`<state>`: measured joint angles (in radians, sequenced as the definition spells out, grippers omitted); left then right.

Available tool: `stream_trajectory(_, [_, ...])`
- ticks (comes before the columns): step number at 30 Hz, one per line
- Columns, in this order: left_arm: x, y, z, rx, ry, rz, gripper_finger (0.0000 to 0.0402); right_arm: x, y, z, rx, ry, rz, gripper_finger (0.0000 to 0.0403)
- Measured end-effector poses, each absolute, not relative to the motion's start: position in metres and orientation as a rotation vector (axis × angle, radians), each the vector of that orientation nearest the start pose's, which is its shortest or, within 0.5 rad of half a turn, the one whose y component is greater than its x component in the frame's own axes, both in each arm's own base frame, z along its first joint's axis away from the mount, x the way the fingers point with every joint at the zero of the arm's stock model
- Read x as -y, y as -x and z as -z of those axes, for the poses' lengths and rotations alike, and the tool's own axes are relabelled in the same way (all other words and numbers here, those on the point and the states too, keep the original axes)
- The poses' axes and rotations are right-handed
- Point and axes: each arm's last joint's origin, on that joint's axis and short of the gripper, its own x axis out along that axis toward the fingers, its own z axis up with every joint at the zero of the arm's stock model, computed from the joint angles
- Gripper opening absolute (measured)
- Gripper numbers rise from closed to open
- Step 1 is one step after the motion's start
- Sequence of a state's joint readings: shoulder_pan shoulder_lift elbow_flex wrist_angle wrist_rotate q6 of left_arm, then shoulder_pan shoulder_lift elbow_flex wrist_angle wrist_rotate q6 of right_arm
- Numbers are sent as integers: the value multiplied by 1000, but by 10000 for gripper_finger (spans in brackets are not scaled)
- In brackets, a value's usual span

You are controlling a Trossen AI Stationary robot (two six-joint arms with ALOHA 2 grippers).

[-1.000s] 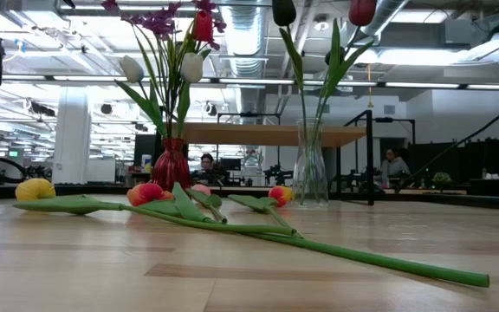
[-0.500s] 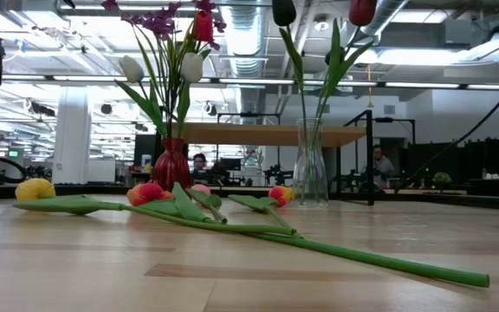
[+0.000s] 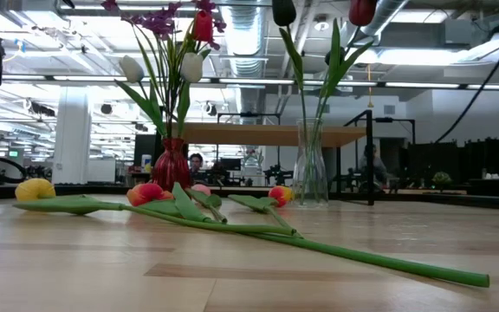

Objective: Pick and place flowers into a vace then onto a shelf
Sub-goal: Put the yellow flower into the transparent flower vase

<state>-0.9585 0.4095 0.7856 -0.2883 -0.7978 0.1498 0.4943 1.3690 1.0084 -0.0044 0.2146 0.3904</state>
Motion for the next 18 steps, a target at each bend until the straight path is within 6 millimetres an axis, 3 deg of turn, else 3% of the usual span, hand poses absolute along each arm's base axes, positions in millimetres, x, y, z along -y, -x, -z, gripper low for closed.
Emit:
stream_trajectory(6, [49,-58,-361,66,-87,236,83,-161,-296,-267,-418,-343,-205,165])
stream_trajectory(18, [49,-58,-361,74,-137,240,83,-177,-324,-200,-564,-564,-93,147])
